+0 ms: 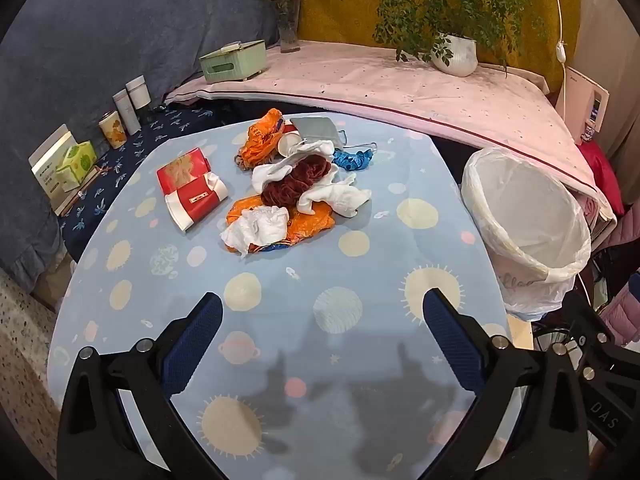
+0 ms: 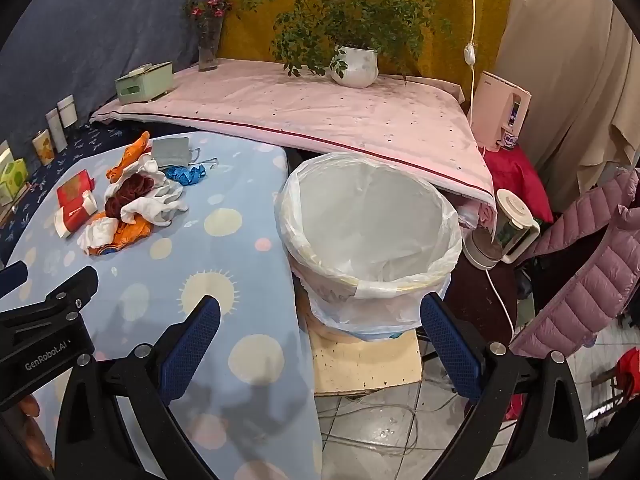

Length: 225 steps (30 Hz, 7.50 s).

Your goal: Collect trash

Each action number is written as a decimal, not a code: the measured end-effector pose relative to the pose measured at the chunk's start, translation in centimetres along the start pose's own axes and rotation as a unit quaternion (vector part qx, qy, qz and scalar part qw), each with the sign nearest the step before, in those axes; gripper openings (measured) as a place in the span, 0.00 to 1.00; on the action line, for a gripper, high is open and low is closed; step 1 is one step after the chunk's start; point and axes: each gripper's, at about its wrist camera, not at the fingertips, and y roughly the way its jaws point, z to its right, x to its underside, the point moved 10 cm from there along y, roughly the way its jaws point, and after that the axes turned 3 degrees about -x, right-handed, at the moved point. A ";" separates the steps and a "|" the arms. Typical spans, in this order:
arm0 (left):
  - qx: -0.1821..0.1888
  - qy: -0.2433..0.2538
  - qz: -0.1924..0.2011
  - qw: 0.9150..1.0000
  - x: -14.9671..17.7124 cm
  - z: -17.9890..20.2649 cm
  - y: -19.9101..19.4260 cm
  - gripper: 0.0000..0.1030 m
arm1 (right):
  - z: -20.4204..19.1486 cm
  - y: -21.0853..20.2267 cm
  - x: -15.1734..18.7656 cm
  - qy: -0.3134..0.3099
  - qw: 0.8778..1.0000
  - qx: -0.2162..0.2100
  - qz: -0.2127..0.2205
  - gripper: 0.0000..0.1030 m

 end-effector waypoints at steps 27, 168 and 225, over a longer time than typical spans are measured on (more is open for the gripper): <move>0.002 0.004 -0.006 1.000 -1.6 0.0 -1.0 0.93 | -0.5 -1.3 -1.9 -0.009 1.000 0.006 -0.001 0.93; 0.173 -0.045 -0.098 0.979 -2.7 -7.5 14.1 0.13 | -18.3 13.4 -4.8 -0.002 0.989 -0.137 -0.061 0.44; 0.334 0.114 -0.019 0.935 -13.3 22.6 1.0 0.21 | 12.8 4.4 -12.4 0.140 0.989 0.011 0.037 0.09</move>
